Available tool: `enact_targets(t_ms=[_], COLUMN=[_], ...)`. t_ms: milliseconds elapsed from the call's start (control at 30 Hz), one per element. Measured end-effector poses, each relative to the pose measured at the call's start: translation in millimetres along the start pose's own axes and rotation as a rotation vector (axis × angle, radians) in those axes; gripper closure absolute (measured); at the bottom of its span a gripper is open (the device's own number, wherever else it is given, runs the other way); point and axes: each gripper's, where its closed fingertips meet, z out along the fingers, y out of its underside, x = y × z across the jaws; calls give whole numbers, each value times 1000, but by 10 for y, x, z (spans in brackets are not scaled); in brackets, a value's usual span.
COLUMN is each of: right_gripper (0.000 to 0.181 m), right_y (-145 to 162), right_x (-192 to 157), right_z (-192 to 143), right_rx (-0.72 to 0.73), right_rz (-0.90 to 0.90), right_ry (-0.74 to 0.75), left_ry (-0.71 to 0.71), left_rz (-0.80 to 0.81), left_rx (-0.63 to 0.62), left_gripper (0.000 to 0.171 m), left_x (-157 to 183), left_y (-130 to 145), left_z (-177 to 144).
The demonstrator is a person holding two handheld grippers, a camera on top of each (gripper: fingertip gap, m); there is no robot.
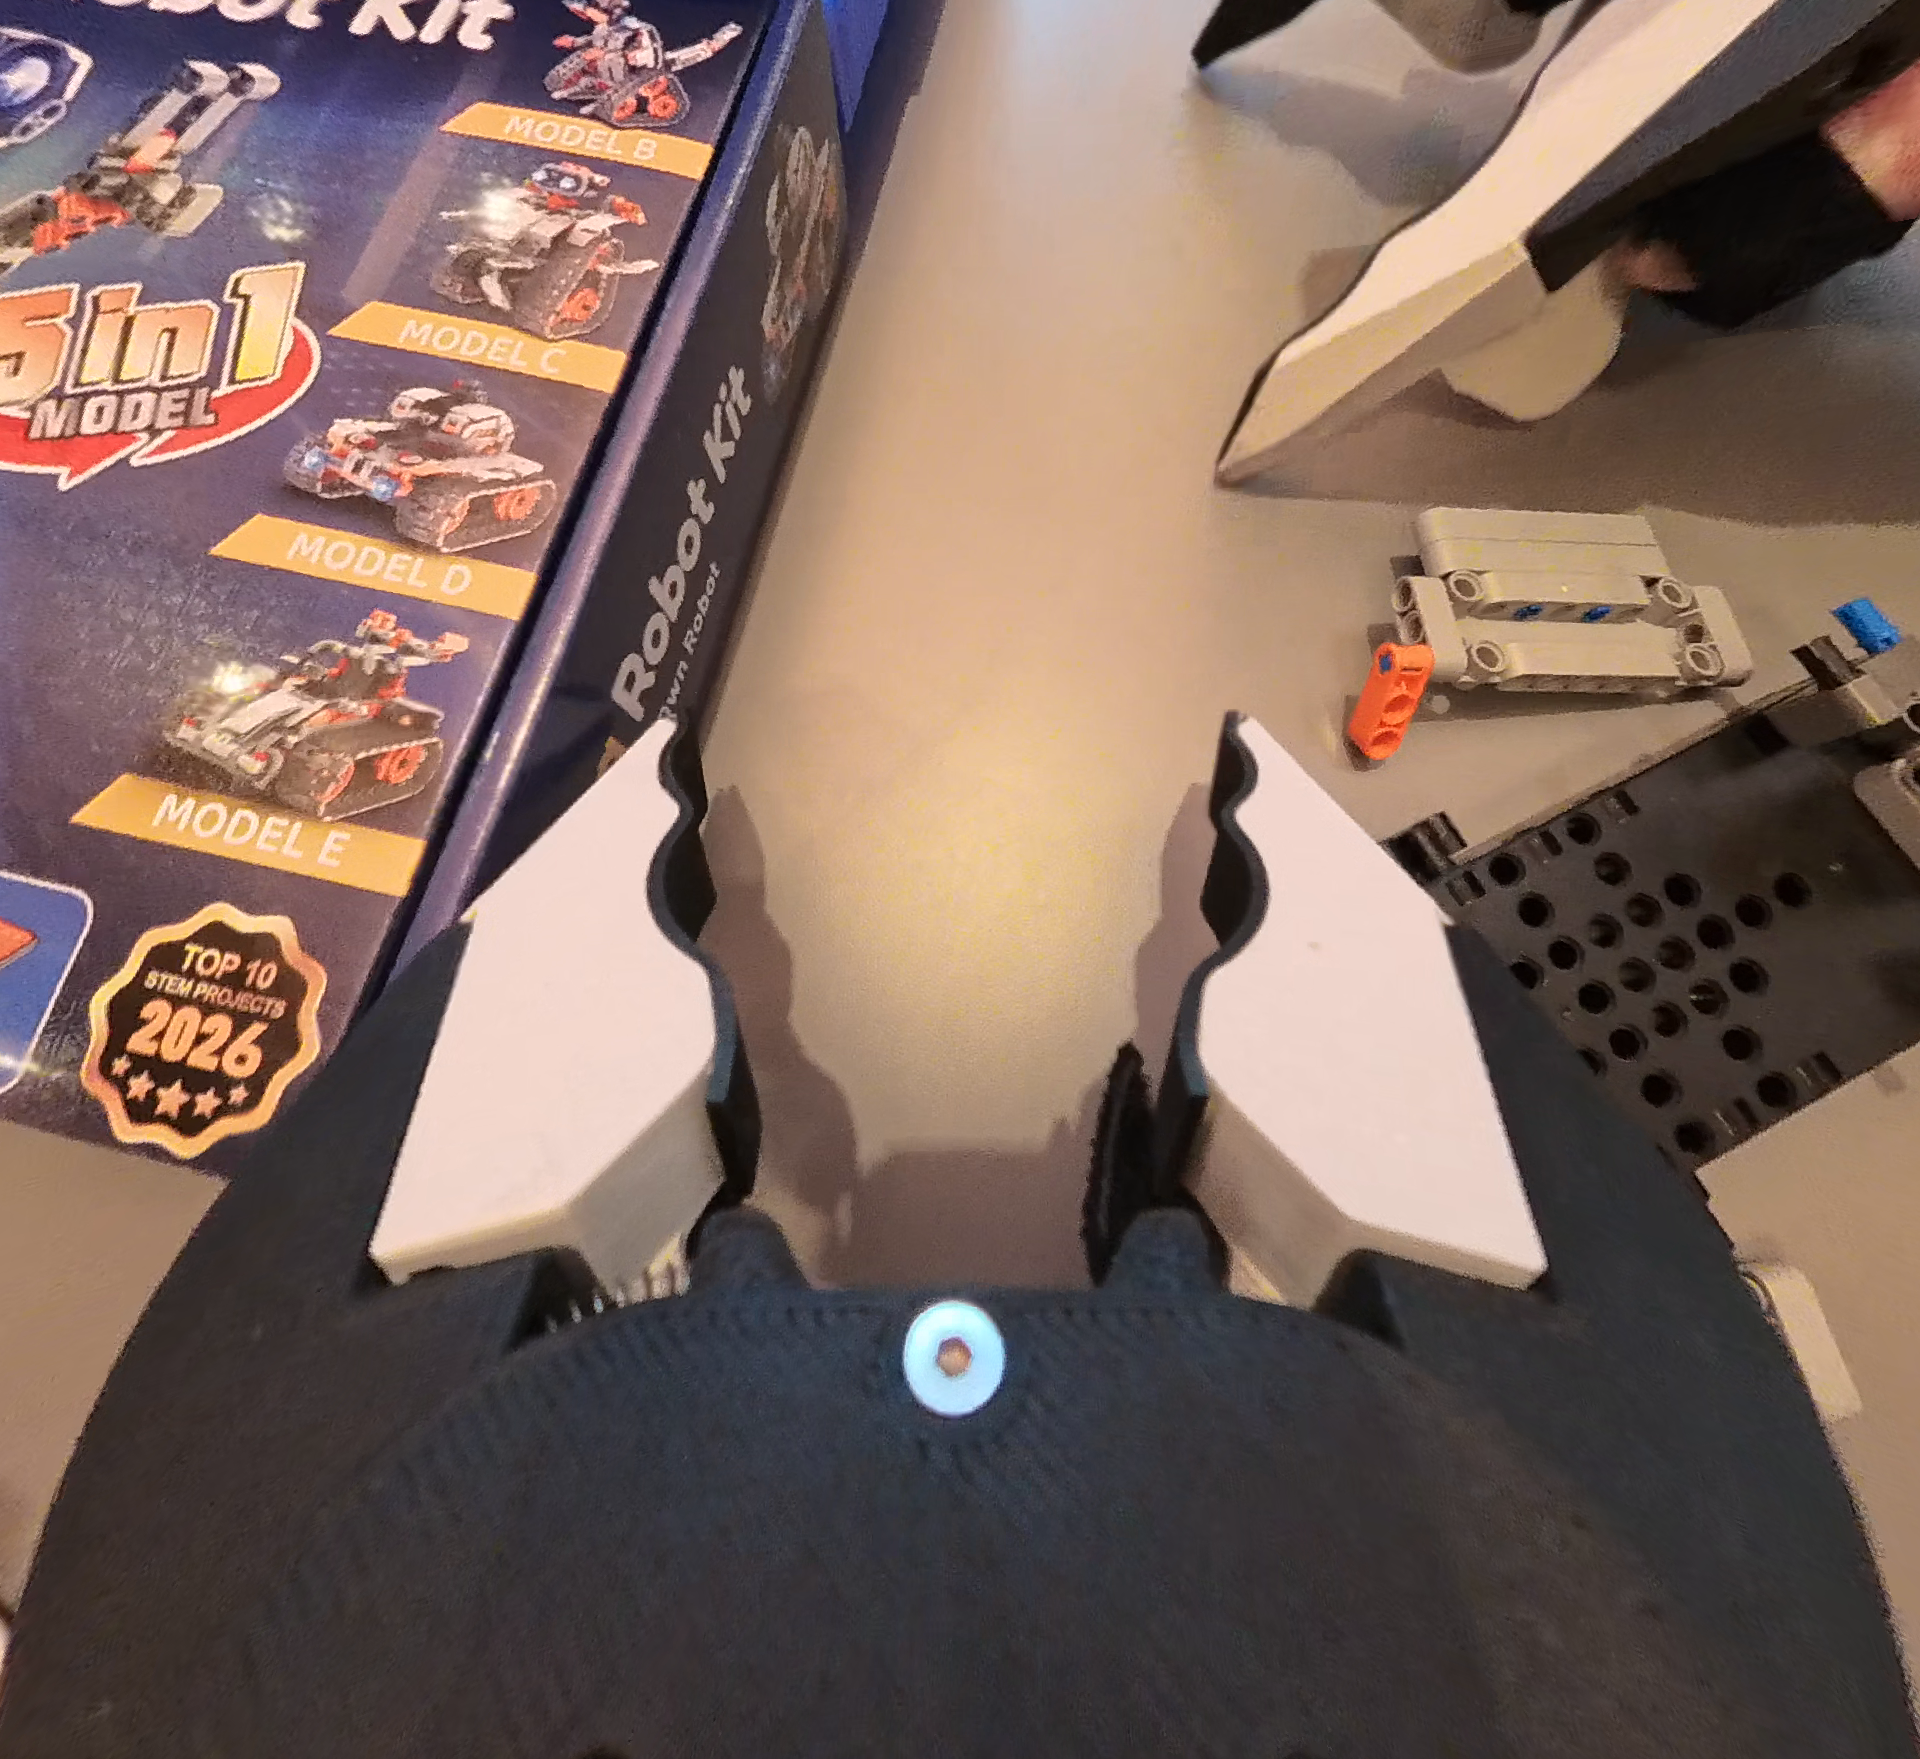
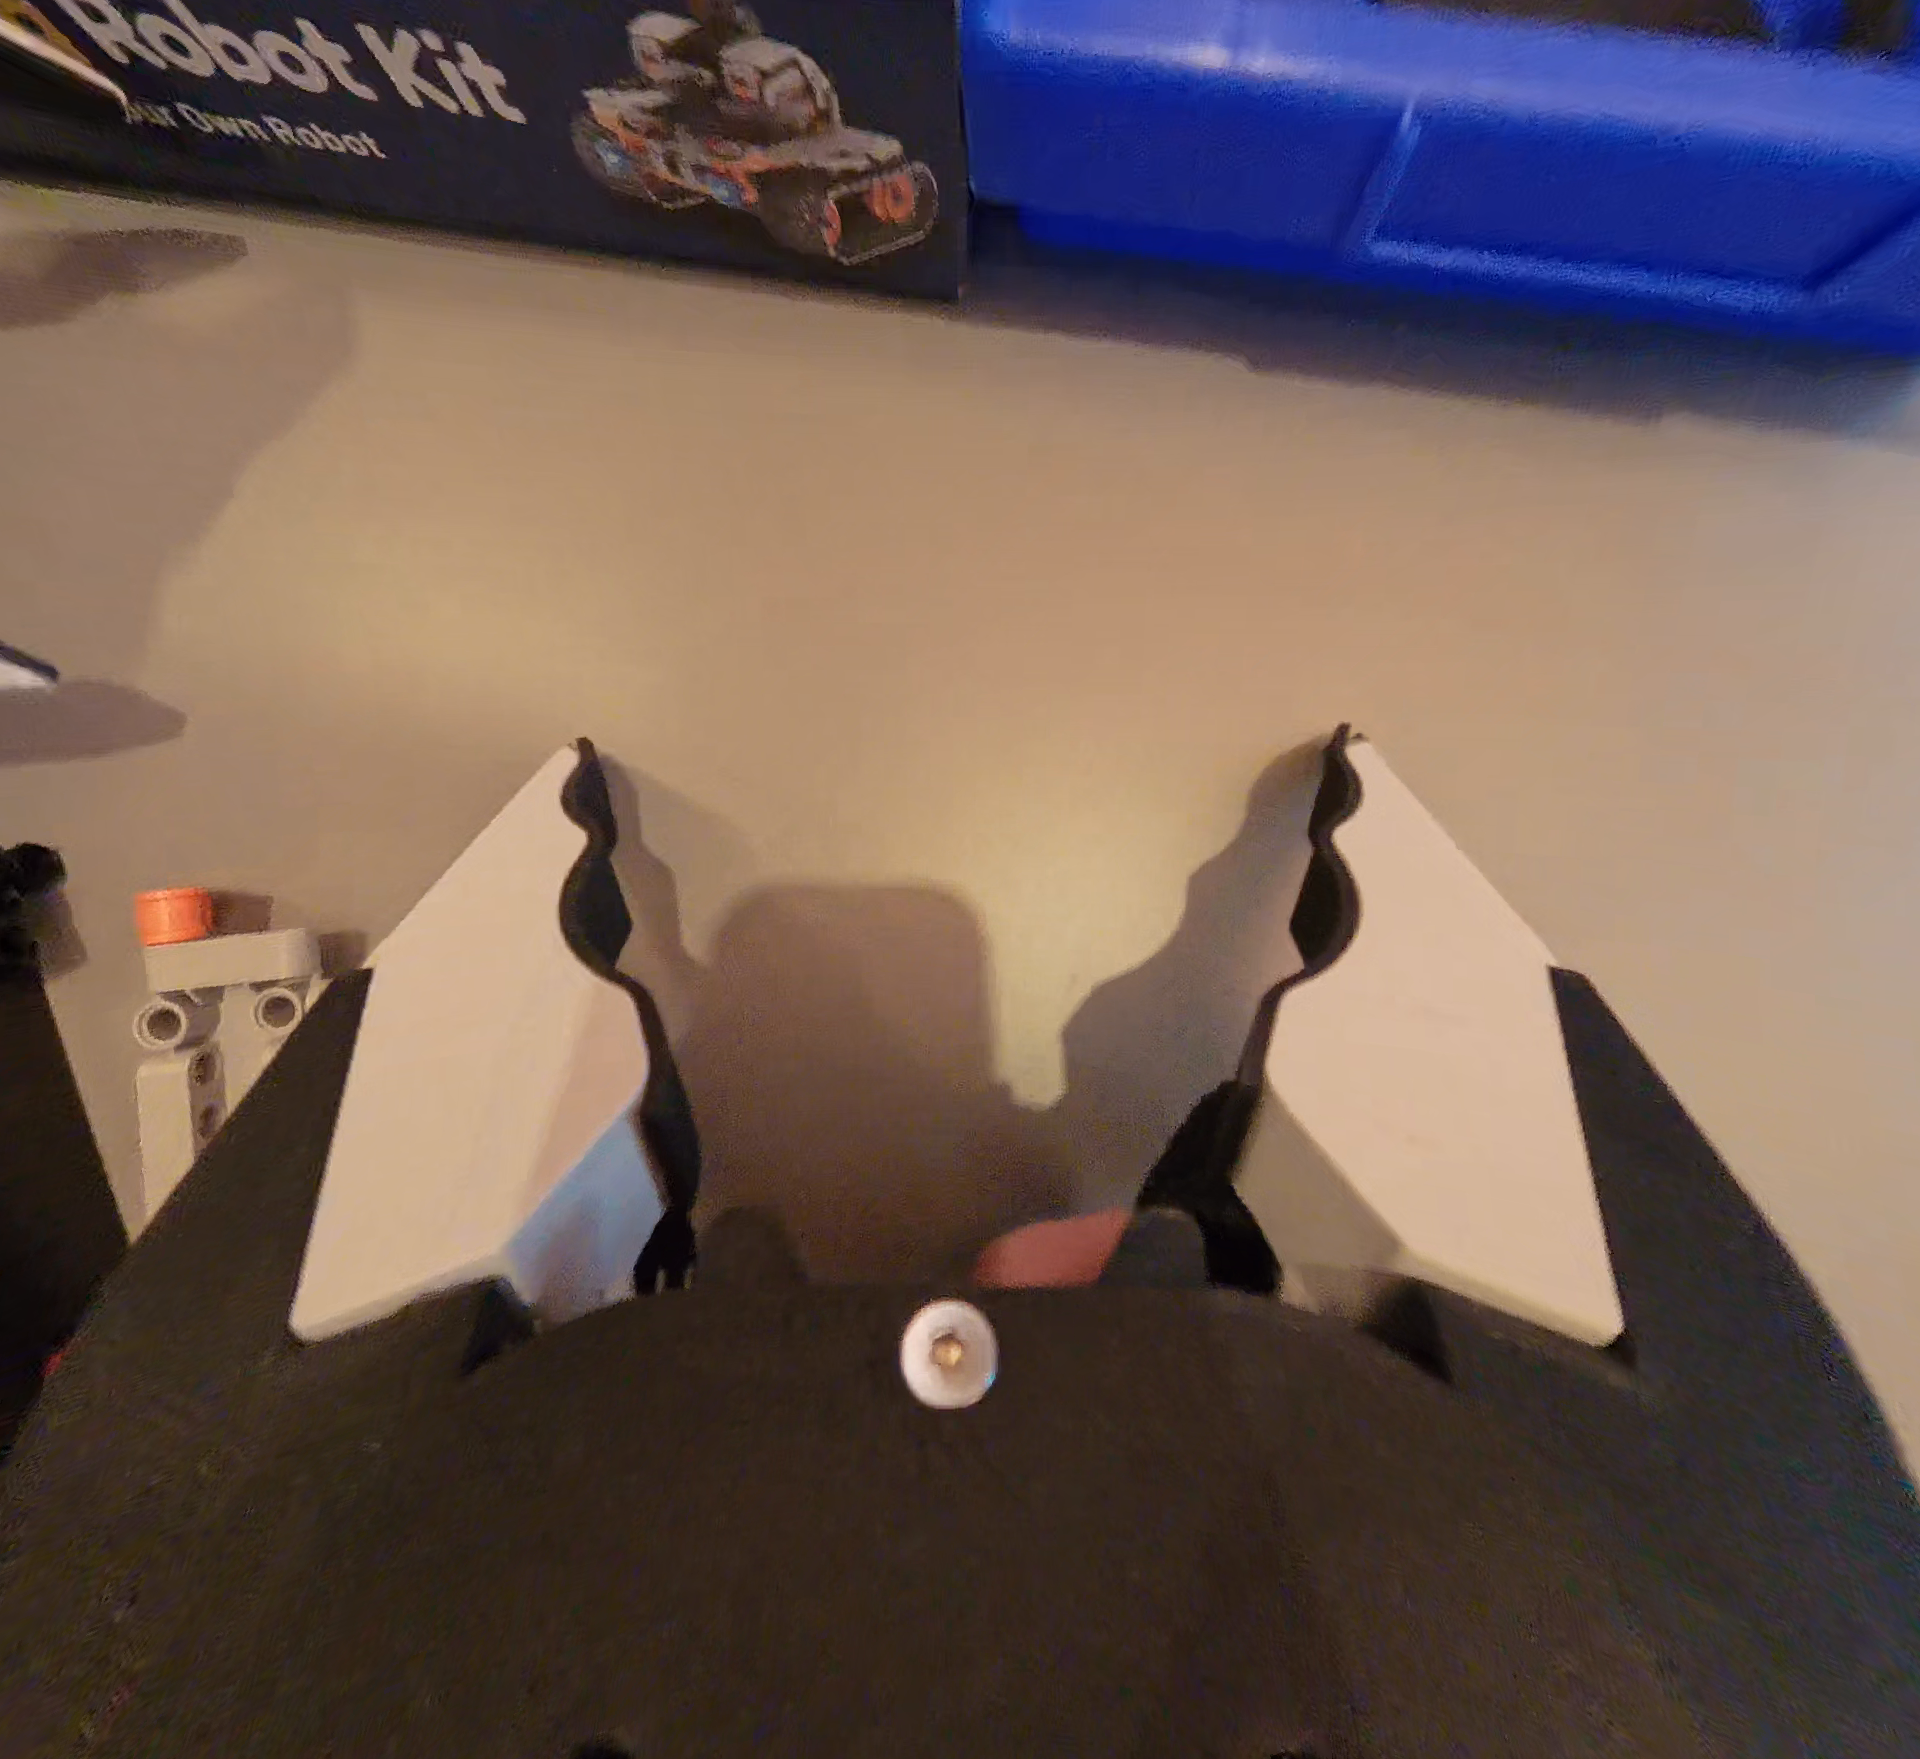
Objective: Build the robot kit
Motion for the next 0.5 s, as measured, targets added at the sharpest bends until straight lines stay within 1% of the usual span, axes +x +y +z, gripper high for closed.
enact_targets(t_ms=[67,133,167,200,233,267,367,500], right_gripper=[50,49,47,49,60,63,60,60], right_y=[-8,14,11,-1,-12,-9,18,52], right_x=[-2,4,45,132,192,220,244,267], right_z=[-3,-2,-6,-17,-26,-25,-27,-92], right_rx=[16,4,9,19,28,28,11,7], right_rz=[-10,22,39,69,100,124,157,160], right_ry=[10,20,51,106,138,145,146,204], left_ry=[4,0,-1,3,6,6,10,12], left_rz=[3,8,11,10,8,5,9,12], left_rx=[-14,-29,-36,-38,-38,-38,-53,-73], left_gripper=[71,70,69,69,68,68,68,64], left_x=[23,25,26,31,37,35,53,78], left_y=[29,77,96,105,106,108,144,187], left_z=[35,65,73,78,79,82,112,153])
